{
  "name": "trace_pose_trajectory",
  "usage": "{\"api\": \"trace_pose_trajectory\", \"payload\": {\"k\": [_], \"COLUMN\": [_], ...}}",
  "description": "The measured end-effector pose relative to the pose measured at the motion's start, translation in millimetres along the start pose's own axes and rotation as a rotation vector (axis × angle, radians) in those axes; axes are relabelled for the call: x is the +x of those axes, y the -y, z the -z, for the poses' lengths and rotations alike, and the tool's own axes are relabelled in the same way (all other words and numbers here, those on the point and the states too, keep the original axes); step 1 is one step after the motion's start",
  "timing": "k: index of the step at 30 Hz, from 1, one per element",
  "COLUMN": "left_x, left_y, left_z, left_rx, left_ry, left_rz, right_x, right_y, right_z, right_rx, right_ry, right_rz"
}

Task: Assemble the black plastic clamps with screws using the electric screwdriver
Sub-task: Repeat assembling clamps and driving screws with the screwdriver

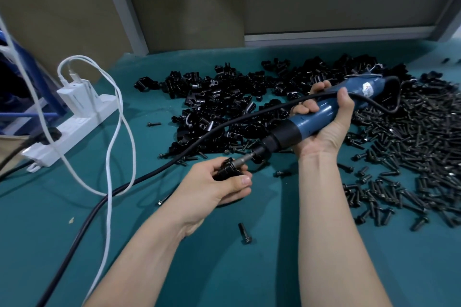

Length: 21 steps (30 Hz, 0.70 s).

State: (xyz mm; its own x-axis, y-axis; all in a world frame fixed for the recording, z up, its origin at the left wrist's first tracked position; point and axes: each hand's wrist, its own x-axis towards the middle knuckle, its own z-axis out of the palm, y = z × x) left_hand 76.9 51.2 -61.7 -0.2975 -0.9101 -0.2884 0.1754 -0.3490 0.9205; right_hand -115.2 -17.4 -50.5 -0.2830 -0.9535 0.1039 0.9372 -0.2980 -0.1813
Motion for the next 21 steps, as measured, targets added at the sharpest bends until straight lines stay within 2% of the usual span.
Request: {"api": "trace_pose_trajectory", "payload": {"k": [4, 8, 10, 14, 17, 21], "left_x": [-1.7, -9.8, -11.0, -4.9, -4.5, -4.9], "left_y": [-3.6, -14.8, -16.6, -14.0, -13.8, -12.3], "left_z": [-1.9, 7.9, 10.0, 7.5, 8.1, 9.9], "left_rx": [0.055, 0.039, -0.005, -0.167, -0.389, -0.371], "left_ry": [0.005, 0.100, 0.108, 0.029, 0.042, 0.020], "left_rz": [0.015, 0.107, 0.106, -0.010, -0.039, -0.093], "right_x": [-0.5, 1.7, 3.2, 2.2, 3.3, 11.8], "right_y": [-0.6, 5.3, 9.9, 11.8, 9.2, 8.4], "right_z": [5.2, 7.4, 8.6, 8.9, 7.9, 4.9], "right_rx": [0.022, 0.012, 0.023, -0.008, -0.206, -0.679], "right_ry": [-0.029, -0.058, -0.117, -0.315, -0.430, -0.485], "right_rz": [0.000, 0.019, 0.028, -0.002, -0.044, -0.045]}}
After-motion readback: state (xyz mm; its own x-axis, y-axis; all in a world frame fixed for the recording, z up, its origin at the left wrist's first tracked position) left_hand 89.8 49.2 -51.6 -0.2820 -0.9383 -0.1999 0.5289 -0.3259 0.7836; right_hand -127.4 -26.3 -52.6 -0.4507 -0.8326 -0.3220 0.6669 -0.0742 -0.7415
